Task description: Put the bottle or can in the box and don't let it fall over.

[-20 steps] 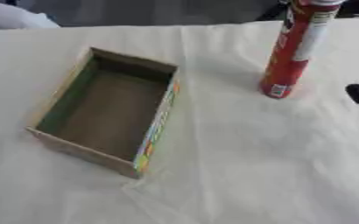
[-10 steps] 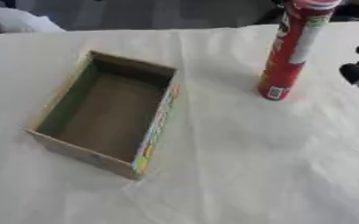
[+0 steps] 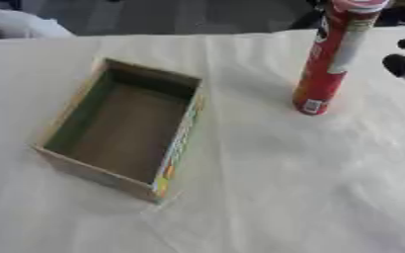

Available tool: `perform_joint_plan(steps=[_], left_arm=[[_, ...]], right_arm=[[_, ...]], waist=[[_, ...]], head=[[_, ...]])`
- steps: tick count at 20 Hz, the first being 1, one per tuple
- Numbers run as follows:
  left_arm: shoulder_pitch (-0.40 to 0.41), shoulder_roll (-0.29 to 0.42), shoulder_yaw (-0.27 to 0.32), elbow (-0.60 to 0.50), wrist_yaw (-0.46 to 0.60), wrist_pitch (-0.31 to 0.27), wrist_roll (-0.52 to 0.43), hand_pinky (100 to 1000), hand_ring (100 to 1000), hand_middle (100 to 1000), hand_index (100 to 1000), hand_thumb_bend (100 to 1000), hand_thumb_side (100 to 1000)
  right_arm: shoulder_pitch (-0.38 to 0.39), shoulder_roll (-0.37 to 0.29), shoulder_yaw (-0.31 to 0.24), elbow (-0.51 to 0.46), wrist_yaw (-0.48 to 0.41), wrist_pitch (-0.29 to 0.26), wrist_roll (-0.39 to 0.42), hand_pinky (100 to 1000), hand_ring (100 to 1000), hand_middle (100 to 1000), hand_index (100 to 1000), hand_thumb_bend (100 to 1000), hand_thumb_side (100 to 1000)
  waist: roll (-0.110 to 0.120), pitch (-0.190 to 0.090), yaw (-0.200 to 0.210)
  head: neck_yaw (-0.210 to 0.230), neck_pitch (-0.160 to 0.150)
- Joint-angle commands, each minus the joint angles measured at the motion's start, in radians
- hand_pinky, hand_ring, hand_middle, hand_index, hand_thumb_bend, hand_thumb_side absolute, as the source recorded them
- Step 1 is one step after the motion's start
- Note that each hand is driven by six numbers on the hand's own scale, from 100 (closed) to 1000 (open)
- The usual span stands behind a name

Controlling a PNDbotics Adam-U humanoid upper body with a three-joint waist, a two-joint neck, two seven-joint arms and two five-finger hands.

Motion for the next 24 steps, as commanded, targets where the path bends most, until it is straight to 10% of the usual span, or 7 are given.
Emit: perform_joint_plan(steps=[1, 24], left_arm=[[-0.008, 0.027, 0.004, -0.016, 0.007, -0.001, -0.005, 1000, 761, 580, 766, 126, 555], [-0.017, 0.016, 0.0, -0.021, 0.017, -0.004, -0.011, 1000, 762, 575, 764, 120, 566]], right_arm=[[-0.031, -0.033, 0.003, 0.024, -0.013, -0.015, 0.008, 854, 878, 1000, 902, 553, 214], [-0.167, -0.022, 0.057, 0.215, 0.002, -0.055, 0.105, 877, 934, 1000, 917, 551, 244]], waist=[[-0.001, -0.014, 0.005], [0.01, 0.015, 0.066]], head=[[-0.006, -0.016], [-0.039, -0.046]])
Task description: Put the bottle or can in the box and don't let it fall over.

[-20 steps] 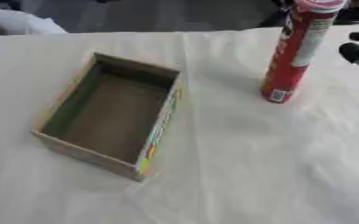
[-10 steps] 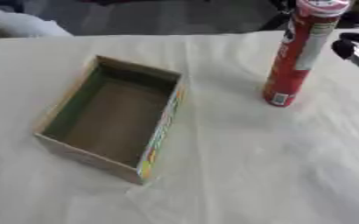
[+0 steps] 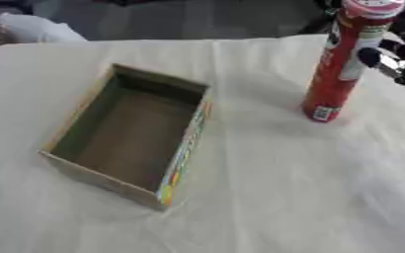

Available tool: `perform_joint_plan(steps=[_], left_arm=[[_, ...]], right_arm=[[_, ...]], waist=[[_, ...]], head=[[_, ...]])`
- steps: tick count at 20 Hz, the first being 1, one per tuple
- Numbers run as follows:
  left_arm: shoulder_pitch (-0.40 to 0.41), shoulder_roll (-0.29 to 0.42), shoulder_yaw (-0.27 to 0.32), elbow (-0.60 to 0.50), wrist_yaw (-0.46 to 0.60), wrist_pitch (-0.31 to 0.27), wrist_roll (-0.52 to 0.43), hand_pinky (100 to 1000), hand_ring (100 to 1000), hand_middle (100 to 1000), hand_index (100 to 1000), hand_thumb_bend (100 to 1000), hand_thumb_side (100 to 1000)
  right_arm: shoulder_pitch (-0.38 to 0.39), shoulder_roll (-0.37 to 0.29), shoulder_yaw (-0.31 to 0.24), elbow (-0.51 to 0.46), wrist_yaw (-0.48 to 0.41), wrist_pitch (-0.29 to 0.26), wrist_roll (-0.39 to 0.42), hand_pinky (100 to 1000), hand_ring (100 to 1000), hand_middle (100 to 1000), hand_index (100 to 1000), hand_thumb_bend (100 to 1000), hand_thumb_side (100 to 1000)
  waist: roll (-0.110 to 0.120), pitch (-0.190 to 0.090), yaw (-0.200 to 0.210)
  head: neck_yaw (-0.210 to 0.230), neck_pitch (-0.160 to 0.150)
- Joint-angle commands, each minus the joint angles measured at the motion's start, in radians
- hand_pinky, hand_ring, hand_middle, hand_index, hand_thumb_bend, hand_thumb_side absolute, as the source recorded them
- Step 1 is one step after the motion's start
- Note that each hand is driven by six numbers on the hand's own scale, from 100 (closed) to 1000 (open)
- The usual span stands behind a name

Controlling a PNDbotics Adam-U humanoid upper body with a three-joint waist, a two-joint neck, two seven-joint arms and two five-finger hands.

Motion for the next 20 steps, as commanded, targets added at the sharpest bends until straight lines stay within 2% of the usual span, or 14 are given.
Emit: perform_joint_plan(steps=[1, 20], left_arm=[[-0.015, 0.016, 0.004, -0.019, 0.005, -0.002, -0.004, 1000, 762, 575, 764, 119, 566], [-0.033, 0.011, 0.0, -0.025, 0.005, 0.0, -0.006, 1000, 760, 571, 759, 116, 577]], right_arm=[[-0.023, -0.029, -0.006, 0.01, 0.006, -0.009, 0.016, 877, 935, 1000, 917, 550, 245], [-0.103, -0.05, 0.01, 0.055, -0.021, -0.013, 0.055, 863, 898, 1000, 897, 545, 213]], waist=[[-0.001, -0.01, 0.007], [-0.018, 0.027, 0.057]], head=[[-0.005, -0.018], [-0.025, -0.03]])
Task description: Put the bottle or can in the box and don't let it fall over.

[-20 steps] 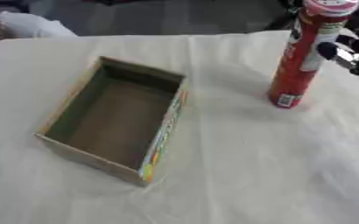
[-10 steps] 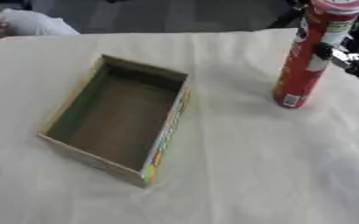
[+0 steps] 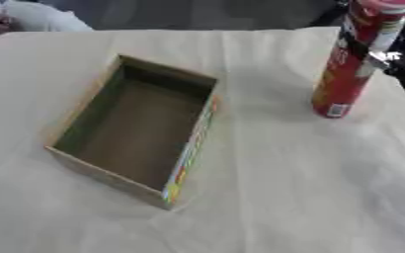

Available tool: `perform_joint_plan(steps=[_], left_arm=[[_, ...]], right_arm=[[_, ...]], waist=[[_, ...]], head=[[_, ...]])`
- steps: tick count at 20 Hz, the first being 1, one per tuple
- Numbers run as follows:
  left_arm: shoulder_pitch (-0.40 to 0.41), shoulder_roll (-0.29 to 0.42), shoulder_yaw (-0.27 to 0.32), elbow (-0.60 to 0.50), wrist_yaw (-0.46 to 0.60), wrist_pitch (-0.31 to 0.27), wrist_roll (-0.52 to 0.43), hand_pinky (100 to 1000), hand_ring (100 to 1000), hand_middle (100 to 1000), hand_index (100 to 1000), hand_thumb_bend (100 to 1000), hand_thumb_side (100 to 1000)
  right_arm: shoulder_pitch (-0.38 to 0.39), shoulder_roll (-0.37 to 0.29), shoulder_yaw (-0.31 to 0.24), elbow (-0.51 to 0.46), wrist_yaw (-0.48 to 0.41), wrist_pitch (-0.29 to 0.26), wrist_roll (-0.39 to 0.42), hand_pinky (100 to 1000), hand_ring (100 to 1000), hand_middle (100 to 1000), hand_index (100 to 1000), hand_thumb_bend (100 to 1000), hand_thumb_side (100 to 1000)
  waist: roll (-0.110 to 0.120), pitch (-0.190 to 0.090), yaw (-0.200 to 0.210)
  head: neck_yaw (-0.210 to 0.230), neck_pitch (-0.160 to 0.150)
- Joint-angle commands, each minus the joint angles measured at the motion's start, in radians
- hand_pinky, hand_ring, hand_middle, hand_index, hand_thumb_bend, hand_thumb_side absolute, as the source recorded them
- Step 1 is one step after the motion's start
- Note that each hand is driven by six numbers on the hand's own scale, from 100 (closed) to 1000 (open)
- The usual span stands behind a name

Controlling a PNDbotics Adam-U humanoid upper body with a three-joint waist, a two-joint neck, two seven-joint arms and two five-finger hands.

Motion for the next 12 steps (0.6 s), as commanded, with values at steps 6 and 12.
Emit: perform_joint_plan(steps=[6, 12], left_arm=[[-0.01, 0.019, 0.004, -0.022, 0.001, -0.001, -0.004, 1000, 757, 566, 751, 115, 579], [-0.014, 0.018, 0.002, -0.024, 0.003, -0.002, -0.008, 1000, 756, 564, 747, 112, 578]], right_arm=[[-0.028, -0.045, -0.004, 0.011, -0.014, 0.005, -0.005, 739, 733, 857, 780, 570, 100], [-0.058, -0.051, 0.004, 0.054, -0.041, 0.011, -0.043, 569, 540, 657, 598, 454, 100]], waist=[[-0.004, -0.013, 0.01], [-0.006, -0.009, 0.028]], head=[[-0.004, -0.01], [-0.011, -0.013]])
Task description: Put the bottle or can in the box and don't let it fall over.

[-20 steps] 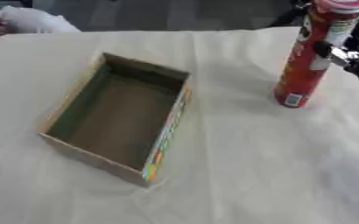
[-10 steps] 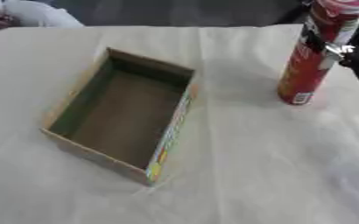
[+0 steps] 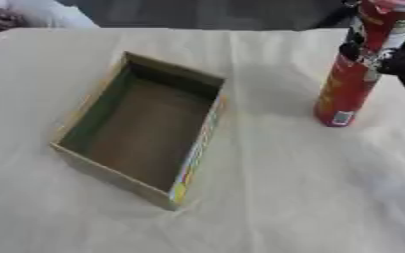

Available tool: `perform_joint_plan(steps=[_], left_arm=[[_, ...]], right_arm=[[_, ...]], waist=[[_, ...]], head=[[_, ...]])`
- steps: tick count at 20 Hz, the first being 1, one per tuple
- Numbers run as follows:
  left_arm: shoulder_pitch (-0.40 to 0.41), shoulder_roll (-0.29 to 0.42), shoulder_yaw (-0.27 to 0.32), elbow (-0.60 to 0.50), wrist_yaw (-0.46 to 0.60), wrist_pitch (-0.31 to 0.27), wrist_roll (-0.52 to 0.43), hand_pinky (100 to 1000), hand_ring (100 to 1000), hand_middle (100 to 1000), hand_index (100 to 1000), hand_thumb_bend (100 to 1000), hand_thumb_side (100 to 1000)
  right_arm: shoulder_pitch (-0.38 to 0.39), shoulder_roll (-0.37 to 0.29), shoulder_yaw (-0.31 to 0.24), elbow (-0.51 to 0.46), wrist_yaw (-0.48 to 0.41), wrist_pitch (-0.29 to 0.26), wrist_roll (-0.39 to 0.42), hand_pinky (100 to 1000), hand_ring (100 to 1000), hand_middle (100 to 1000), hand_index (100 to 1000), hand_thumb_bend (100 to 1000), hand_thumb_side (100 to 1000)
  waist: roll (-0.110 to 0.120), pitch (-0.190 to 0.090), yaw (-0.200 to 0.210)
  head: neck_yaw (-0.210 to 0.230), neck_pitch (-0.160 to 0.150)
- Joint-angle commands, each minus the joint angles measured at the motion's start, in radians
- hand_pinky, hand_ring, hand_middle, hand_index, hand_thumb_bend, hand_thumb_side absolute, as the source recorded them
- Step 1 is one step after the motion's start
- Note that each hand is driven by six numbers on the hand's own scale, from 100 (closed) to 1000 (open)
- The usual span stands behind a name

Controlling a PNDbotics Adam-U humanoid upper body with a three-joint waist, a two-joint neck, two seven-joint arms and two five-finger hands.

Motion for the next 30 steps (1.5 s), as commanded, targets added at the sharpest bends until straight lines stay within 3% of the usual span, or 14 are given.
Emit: perform_joint_plan(steps=[1, 3, 4, 5, 7, 17, 23, 30], left_arm=[[-0.009, 0.019, 0.003, -0.019, 0.003, -0.003, -0.004, 1000, 755, 563, 746, 110, 579], [-0.009, 0.018, 0.003, -0.018, 0.003, -0.003, -0.004, 1000, 755, 561, 743, 108, 580], [-0.008, 0.018, 0.003, -0.018, 0.004, -0.003, -0.004, 1000, 755, 561, 743, 108, 580], [-0.008, 0.018, 0.003, -0.018, 0.004, -0.002, -0.004, 1000, 754, 560, 741, 107, 581], [-0.008, 0.018, 0.003, -0.018, 0.004, -0.002, -0.004, 1000, 754, 560, 740, 106, 580], [-0.002, 0.02, 0.006, -0.019, 0.003, -0.002, -0.002, 1000, 753, 559, 739, 107, 579], [0.0, 0.019, 0.001, -0.017, 0.004, -0.001, -0.007, 1000, 752, 558, 738, 108, 581], [-0.003, 0.012, -0.005, -0.016, 0.006, 0.0, -0.012, 1000, 751, 557, 738, 105, 587]], right_arm=[[-0.023, -0.04, -0.002, 0.01, -0.036, -0.004, -0.019, 460, 470, 571, 502, 356, 100], [-0.027, -0.037, 0.0, 0.008, -0.067, -0.012, -0.03, 296, 363, 464, 373, 325, 100], [-0.027, -0.037, 0.002, 0.002, -0.083, -0.018, -0.035, 296, 363, 464, 373, 325, 100], [-0.026, -0.039, 0.004, -0.004, -0.097, -0.022, -0.037, 218, 297, 400, 303, 264, 100], [-0.025, -0.042, 0.007, -0.019, -0.119, -0.025, -0.036, 181, 260, 361, 262, 223, 100], [-0.065, -0.05, 0.011, -0.144, -0.157, -0.03, -0.037, 186, 244, 338, 237, 136, 100], [-0.189, -0.003, 0.064, -0.226, -0.162, 0.026, -0.039, 203, 256, 349, 249, 100, 100], [-0.33, 0.1, 0.141, -0.205, -0.085, 0.068, -0.059, 214, 267, 360, 264, 100, 100]], waist=[[0.001, -0.013, 0.005], [0.001, -0.012, 0.007], [0.001, -0.012, 0.007], [0.001, -0.011, 0.006], [0.0, -0.012, 0.006], [0.002, -0.025, 0.0], [-0.002, -0.036, 0.012], [-0.01, -0.026, 0.055]], head=[[-0.006, -0.012], [-0.006, -0.01], [-0.006, -0.009], [-0.006, -0.008], [-0.005, -0.005], [0.001, 0.008], [-0.009, 0.016], [-0.032, 0.013]])
